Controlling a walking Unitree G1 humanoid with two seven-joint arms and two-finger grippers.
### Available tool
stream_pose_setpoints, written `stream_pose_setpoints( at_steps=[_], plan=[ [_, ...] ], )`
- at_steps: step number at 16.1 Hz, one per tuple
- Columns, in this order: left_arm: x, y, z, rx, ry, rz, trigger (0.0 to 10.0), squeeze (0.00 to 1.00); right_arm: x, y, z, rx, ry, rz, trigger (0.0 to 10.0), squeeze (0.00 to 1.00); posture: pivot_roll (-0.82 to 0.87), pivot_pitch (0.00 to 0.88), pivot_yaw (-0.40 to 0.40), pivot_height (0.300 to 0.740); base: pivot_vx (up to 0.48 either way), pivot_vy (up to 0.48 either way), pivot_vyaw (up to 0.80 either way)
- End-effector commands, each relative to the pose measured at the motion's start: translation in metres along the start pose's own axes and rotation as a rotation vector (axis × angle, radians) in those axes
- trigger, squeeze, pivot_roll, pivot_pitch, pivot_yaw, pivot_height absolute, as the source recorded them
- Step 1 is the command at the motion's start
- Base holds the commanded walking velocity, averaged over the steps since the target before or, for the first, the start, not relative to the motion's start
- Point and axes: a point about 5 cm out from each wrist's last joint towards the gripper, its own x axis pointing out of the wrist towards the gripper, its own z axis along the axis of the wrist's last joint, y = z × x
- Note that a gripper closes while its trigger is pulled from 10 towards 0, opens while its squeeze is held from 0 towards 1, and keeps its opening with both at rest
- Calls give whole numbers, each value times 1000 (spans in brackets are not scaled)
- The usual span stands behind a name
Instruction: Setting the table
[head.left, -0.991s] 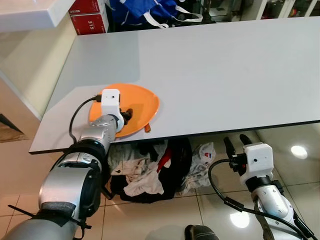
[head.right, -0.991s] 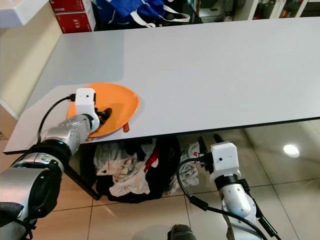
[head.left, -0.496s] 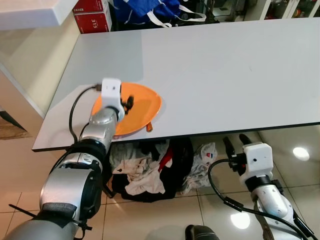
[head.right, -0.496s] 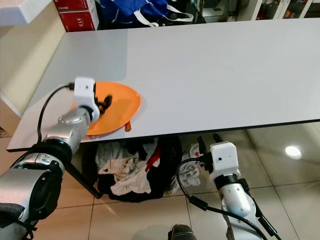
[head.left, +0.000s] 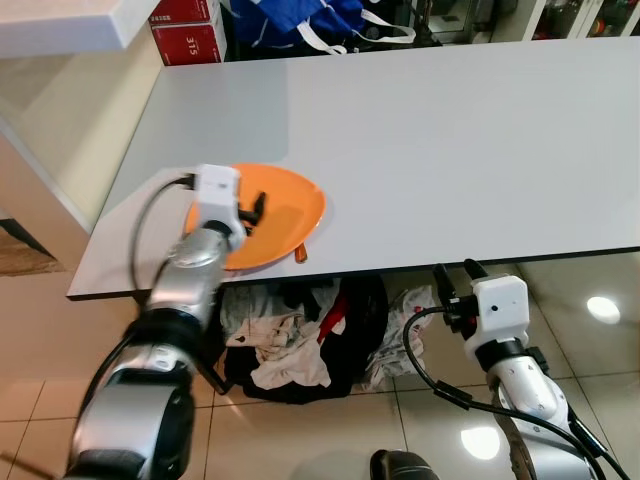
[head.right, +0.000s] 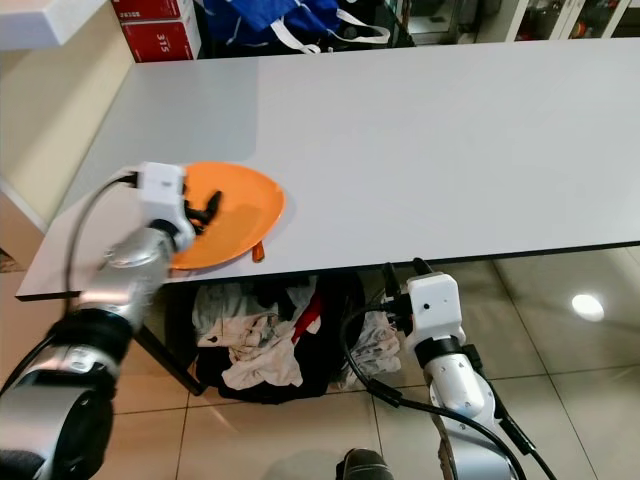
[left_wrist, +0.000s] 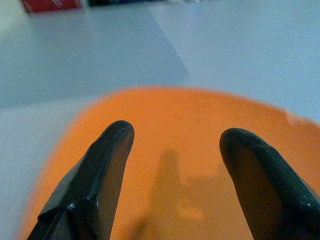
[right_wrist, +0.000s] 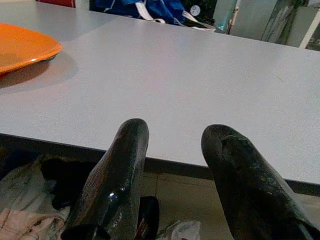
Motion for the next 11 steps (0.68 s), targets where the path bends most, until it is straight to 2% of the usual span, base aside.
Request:
stream_pose_setpoints(
  at_steps=[1, 3, 5, 6, 7, 9, 10, 11],
  plan=[
    [-10, 25, 10, 3, -42, 62, 10000, 0, 2, 1, 0, -4, -5, 1, 10000, 0, -249, 46, 79, 740, 0, 0, 0],
    [-28, 45, 9, -9, -23, 122, 10000, 0, 5, 1, -3, -1, -5, -1, 10000, 0, -219, 31, 76, 740, 0, 0, 0],
    [-37, 56, 5, 1, 35, 161, 10000, 0, 8, 4, -4, 2, -5, 14, 10000, 0, -205, 20, 71, 740, 0, 0, 0],
    [-43, 69, -10, -91, 133, 211, 10000, 0, 12, 7, -4, 12, -9, 21, 10000, 0, -192, 12, 68, 740, 0, 0, 0],
    [-44, 71, -13, -109, 147, 221, 10000, 0, 13, 7, -4, 14, -10, 22, 10000, 0, -192, 12, 68, 740, 0, 0, 0],
    [-46, 79, -25, -242, 211, 231, 10000, 0, 16, 10, -4, 18, -15, 31, 10000, 0, -190, 1, 65, 740, 0, 0, 0],
    [-46, 79, -25, -269, 209, 226, 10000, 0, 16, 10, -4, 17, -16, 31, 10000, 0, -191, 1, 65, 740, 0, 0, 0],
    [-44, 78, -25, -353, 214, 198, 10000, 0, 16, 8, -4, 18, -18, 28, 10000, 0, -198, 4, 63, 740, 0, 0, 0]
  ],
)
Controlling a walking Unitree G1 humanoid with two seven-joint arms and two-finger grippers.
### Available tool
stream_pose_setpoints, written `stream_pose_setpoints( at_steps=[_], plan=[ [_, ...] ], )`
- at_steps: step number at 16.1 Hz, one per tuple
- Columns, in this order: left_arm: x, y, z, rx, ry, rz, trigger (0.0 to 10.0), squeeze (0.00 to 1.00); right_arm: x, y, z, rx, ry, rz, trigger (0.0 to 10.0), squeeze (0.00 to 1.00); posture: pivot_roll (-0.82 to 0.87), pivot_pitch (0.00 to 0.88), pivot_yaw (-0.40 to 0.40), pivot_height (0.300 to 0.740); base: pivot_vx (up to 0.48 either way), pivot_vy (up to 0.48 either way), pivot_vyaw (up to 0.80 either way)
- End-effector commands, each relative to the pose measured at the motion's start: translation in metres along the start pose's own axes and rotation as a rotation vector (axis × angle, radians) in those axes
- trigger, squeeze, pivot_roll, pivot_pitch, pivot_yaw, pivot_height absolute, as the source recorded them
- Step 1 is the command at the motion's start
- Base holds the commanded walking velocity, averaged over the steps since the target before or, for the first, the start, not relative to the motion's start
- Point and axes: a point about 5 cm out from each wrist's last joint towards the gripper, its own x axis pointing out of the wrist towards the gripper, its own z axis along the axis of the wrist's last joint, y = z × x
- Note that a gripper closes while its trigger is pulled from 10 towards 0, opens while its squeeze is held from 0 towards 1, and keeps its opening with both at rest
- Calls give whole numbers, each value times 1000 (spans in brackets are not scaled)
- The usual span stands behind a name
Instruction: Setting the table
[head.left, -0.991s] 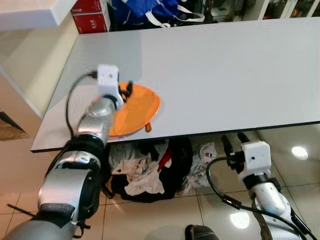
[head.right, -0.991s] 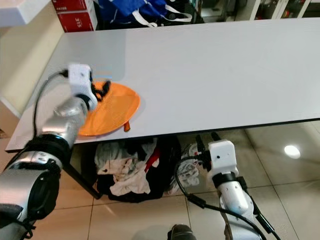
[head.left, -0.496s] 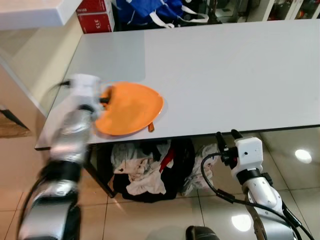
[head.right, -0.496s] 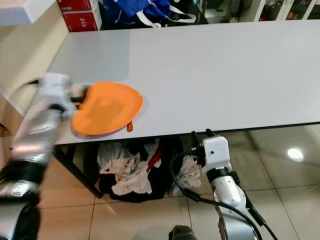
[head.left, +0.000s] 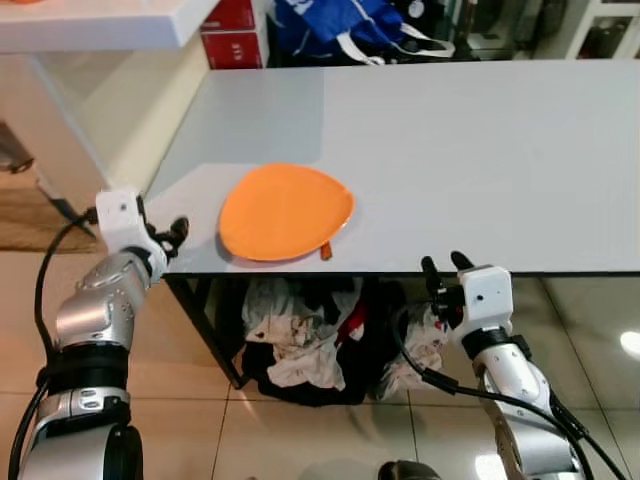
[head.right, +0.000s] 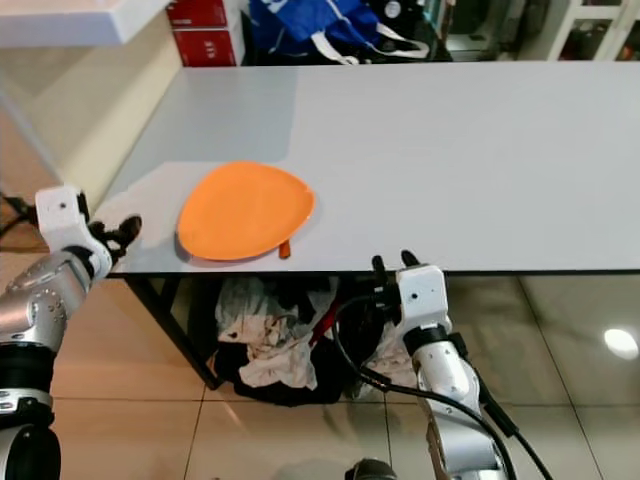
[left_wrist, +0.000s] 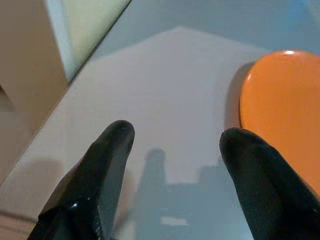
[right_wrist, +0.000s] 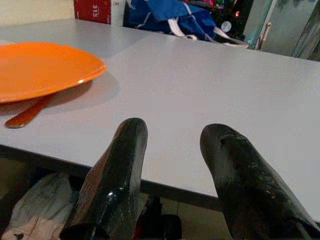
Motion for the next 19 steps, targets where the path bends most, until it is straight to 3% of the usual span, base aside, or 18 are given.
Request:
stream_pose_setpoints(
  at_steps=[1, 4, 6, 8, 14, 19],
  plan=[
    [4, -4, 4, -78, 9, -42, 10000, 0, 1, 1, 1, 2, -12, 6, 10000, 0, -200, 5, 61, 740, 0, 0, 0],
    [9, -16, 3, -58, 0, -89, 10000, 0, 3, -1, 6, 0, -32, 4, 10000, 0, -213, 9, 62, 740, 0, 0, 0],
    [12, -37, 4, -121, -37, -210, 10000, 0, 4, -3, 7, 0, -36, -3, 10000, 0, -217, 14, 62, 740, 0, 0, 0],
    [16, -51, -7, -109, 4, -275, 10000, 0, 3, -2, 7, -1, -36, 1, 10000, 0, -226, 19, 60, 740, 0, 0, 0],
    [22, -47, -13, -137, 32, -239, 10000, 0, 0, -7, 6, -14, -30, -4, 10000, 0, -249, 30, 55, 740, 0, 0, 0],
    [26, -53, -28, -254, 91, -242, 10000, 0, -3, -10, 6, -24, -23, -1, 10000, 0, -264, 18, 48, 740, 0, 0, 0]
  ],
)
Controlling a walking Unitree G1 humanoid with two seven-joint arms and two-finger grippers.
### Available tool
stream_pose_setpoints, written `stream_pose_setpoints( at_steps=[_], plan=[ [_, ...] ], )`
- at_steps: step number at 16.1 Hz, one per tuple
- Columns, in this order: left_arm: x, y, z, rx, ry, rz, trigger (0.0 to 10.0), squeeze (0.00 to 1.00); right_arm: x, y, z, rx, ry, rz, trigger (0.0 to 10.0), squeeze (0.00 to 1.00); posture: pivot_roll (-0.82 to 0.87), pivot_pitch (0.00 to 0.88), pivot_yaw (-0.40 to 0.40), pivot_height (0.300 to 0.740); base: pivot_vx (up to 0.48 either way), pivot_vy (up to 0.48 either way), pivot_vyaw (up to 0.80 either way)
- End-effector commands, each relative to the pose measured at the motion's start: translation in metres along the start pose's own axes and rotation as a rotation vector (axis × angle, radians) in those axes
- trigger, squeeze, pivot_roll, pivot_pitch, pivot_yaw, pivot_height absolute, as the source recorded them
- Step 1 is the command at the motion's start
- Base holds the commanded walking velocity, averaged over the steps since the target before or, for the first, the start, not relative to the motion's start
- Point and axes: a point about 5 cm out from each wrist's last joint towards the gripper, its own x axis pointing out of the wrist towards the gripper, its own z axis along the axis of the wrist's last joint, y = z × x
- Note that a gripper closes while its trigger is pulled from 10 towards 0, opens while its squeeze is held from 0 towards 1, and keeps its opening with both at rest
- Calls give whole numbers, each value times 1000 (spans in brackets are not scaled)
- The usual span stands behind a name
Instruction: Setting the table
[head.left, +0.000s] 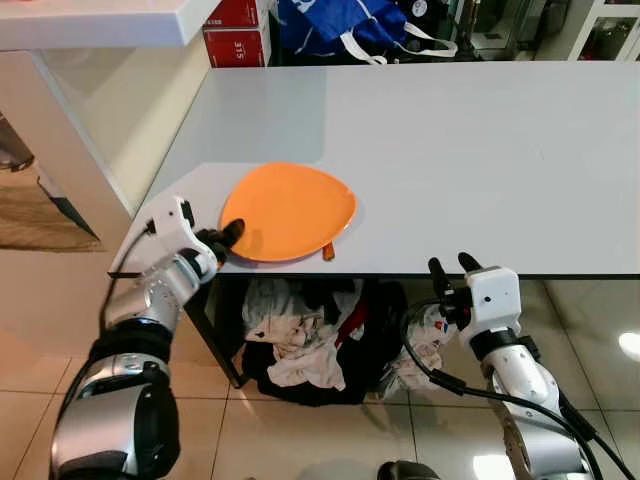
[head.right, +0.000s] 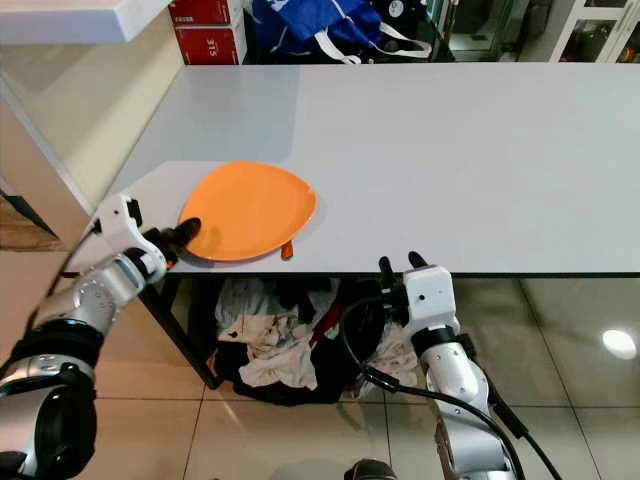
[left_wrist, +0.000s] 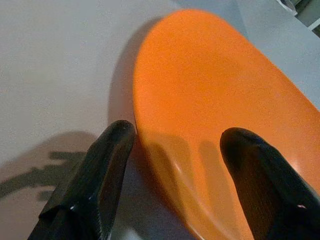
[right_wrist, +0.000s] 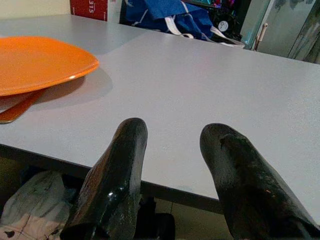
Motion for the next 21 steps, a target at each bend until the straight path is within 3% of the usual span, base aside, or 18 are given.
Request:
stream_pose_setpoints(
  at_steps=[1, 10, 11, 12, 17, 21],
  plan=[
    [3, -3, 2, -10, 5, 7, 10000, 0, -1, -1, 5, -3, -15, 3, 10000, 0, -263, 17, 49, 740, 0, 0, 0],
    [12, -15, -8, -34, 56, 8, 10000, 0, -3, -1, 4, -6, -8, 5, 10000, 0, -271, 16, 49, 740, 0, 0, 0],
    [13, -15, -10, -31, 68, 19, 8157, 0, -3, -1, 5, -6, -7, 5, 10000, 0, -272, 18, 48, 740, 0, 0, 0],
    [13, -16, -13, -43, 91, 28, 0, 0, -3, -1, 5, -5, -6, 5, 10000, 0, -273, 20, 47, 740, 0, 0, 0],
    [15, -16, -23, -91, 203, 115, 0, 0, -2, -2, 5, -5, 0, 2, 10000, 0, -277, 30, 49, 740, 0, 0, 0],
    [16, -19, -12, -131, 149, 89, 0, 0, -4, -2, 5, -3, 3, -3, 10000, 0, -278, 41, 50, 740, 0, 0, 0]
  ],
)
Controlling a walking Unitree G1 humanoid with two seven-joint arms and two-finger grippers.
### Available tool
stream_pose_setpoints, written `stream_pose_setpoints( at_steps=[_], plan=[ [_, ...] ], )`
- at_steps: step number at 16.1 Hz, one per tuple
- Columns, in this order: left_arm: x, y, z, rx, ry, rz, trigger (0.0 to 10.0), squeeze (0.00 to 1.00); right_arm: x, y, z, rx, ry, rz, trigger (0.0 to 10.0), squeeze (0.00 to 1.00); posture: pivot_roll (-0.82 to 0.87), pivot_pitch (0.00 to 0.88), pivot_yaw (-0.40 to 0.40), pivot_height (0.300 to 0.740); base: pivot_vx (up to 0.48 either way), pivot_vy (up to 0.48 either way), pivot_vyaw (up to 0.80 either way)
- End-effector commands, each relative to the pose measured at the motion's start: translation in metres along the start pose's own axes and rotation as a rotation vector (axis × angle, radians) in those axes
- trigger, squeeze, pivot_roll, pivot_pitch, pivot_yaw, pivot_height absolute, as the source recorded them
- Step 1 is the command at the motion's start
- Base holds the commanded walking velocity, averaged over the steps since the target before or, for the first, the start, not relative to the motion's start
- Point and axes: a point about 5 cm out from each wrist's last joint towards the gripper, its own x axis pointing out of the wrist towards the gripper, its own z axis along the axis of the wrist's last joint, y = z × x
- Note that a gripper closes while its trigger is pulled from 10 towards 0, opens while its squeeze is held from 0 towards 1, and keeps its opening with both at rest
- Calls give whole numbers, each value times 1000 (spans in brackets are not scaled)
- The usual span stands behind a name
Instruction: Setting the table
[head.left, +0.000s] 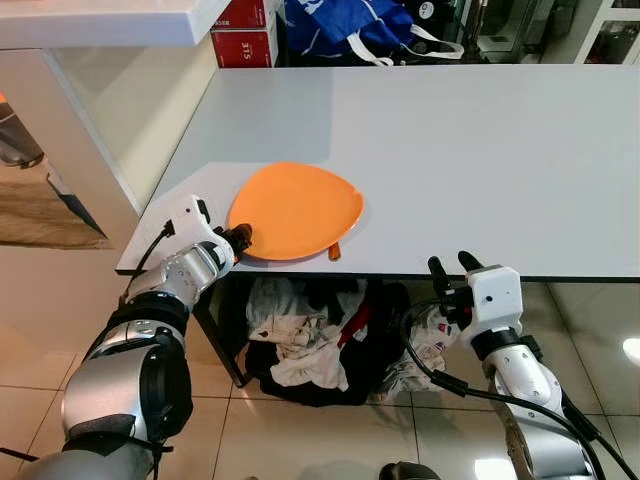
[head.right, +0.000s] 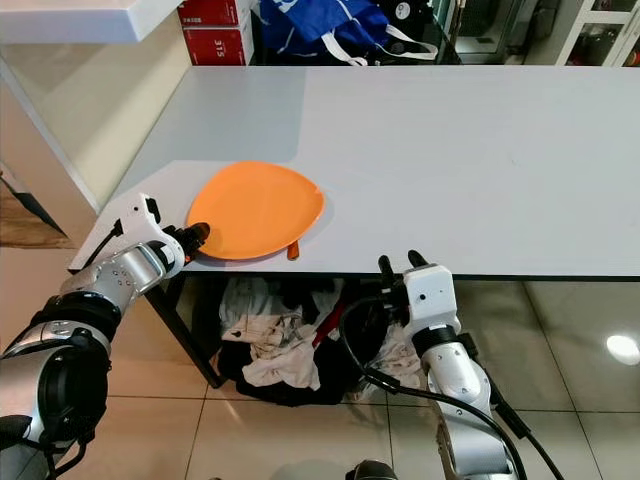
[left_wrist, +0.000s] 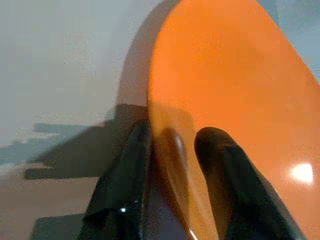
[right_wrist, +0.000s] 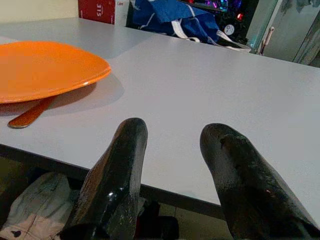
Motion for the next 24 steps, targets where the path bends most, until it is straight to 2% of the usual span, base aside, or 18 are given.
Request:
stream_pose_setpoints(
  at_steps=[1, 4, 5, 9, 11, 13, 16, 24],
  plan=[
    [2, -4, -8, -21, 34, -18, 0, 0, -1, -2, 2, -1, 1, -8, 10000, 0, -278, 41, 50, 740, 0, 0, 0],
    [2, -19, 10, -68, -81, -138, 0, 0, -1, -2, 3, -1, 1, -7, 10000, 0, -278, 47, 47, 740, 0, 0, 0],
    [1, -31, 20, -75, -146, -213, 0, 0, -1, -2, 2, 0, 2, -8, 10000, 0, -275, 50, 48, 740, 0, 0, 0],
    [-2, -51, 33, -88, -219, -310, 0, 0, 0, -1, 2, 3, 3, -9, 10000, 0, -271, 49, 50, 740, 0, 0, 0],
    [-3, -57, 35, -78, -231, -335, 0, 0, 0, 0, 1, 3, 4, -9, 10000, 0, -269, 41, 52, 740, 0, 0, 0],
    [-1, -71, 33, -65, -229, -369, 0, 0, 1, 0, 2, 3, 3, -9, 10000, 0, -270, 35, 54, 740, 0, 0, 0],
    [3, -80, 26, -47, -213, -358, 0, 0, 1, 1, 1, 2, 1, -9, 10000, 0, -272, 21, 60, 740, 0, 0, 0],
    [11, -137, 6, 94, -175, -384, 0, 0, -2, 4, 0, 8, 1, -20, 10000, 0, -285, 15, 80, 740, 0, 0, 0]
  ],
)
